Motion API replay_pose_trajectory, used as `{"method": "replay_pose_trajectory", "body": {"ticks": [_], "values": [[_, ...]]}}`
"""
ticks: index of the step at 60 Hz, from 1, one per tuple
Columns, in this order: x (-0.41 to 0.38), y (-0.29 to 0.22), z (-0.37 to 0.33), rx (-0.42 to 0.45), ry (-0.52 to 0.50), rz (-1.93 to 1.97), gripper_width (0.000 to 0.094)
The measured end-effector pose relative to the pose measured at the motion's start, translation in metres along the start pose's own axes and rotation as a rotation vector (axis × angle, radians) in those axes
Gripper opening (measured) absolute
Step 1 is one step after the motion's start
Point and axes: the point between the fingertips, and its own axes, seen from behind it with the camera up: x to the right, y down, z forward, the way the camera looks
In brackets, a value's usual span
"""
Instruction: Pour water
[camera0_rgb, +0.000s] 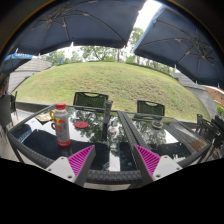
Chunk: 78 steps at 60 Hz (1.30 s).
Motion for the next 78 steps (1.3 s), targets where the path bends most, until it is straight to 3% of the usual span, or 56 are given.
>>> {"method": "replay_pose_trajectory", "body": {"ticks": [11, 29, 45, 58, 62, 65, 72, 78], "values": [[0.006, -0.002, 0.005, 0.014, 0.01, 0.004, 0.0811], [-0.055, -0.004, 0.03, 0.027, -0.152, 0.063, 0.0806], [-0.177, -0.035, 0.08, 0.076, -0.318, 0.047, 0.0802], [-0.219, -0.04, 0.135, 0.084, -0.277, 0.014, 0.0797], [-0.228, -0.044, 0.145, 0.094, -0.28, 0.032, 0.0735], [-0.228, -0.051, 0.159, 0.122, -0.229, 0.0, 0.0484], [-0.228, -0.049, 0.16, 0.142, -0.197, 0.016, 0.0464], [-0.228, -0.054, 0.167, 0.142, -0.198, 0.058, 0.0387]]}}
